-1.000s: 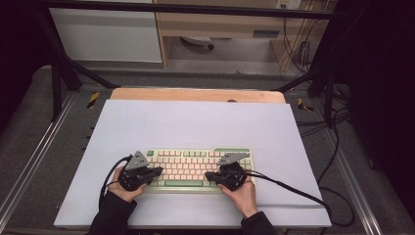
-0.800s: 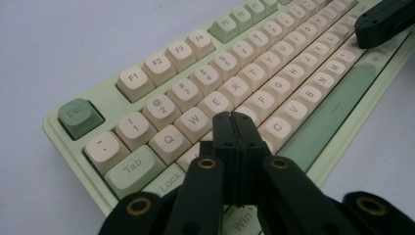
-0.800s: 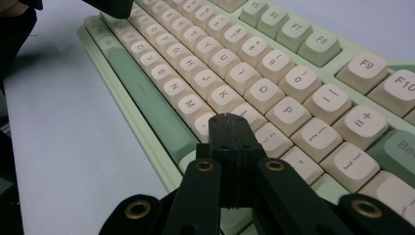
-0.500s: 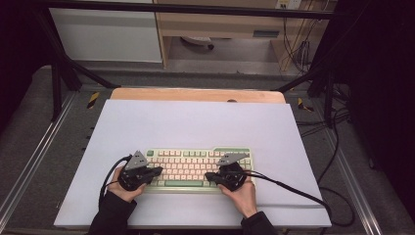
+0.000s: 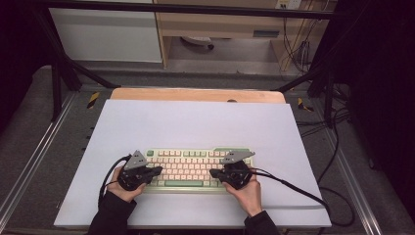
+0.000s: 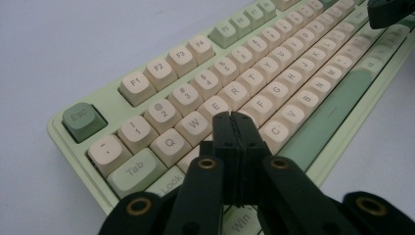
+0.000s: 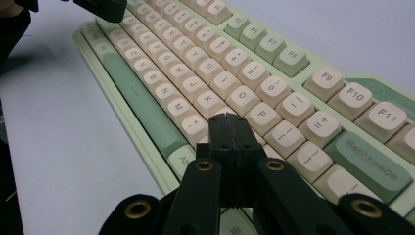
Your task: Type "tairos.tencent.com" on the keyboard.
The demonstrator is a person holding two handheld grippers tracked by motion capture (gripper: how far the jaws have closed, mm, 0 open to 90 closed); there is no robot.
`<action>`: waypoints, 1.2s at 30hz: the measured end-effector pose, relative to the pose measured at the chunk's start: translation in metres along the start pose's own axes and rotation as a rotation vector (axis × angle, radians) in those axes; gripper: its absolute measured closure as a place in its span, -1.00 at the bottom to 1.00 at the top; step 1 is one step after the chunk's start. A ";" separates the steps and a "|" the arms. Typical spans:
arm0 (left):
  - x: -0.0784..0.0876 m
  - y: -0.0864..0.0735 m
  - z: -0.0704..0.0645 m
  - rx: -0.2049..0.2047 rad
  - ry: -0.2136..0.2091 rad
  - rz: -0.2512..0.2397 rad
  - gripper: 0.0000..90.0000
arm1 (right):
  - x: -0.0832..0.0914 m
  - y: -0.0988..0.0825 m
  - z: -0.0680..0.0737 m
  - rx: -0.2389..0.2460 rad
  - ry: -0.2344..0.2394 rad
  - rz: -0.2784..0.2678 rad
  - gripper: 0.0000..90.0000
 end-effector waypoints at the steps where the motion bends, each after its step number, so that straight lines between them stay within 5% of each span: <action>1: 0.000 0.000 0.000 0.000 -0.001 -0.001 0.99 | 0.001 0.000 0.000 -0.004 -0.002 0.002 1.00; 16: -0.003 0.013 -0.009 -0.020 0.006 -0.013 0.98 | 0.008 -0.003 -0.008 -0.016 -0.006 -0.001 1.00; 36: -0.029 0.031 -0.018 -0.038 0.004 0.010 0.99 | 0.008 -0.003 -0.008 -0.016 0.000 -0.001 1.00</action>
Point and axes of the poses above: each handheld gripper's, and its own axes: x roughly backward along the jaws, y roughly out of its top, z roughly to its left, the point moved 3 cm from there along -x, roughly forward along the jaws, and after that the axes turned 3 degrees about -x, right-handed, at the moved point
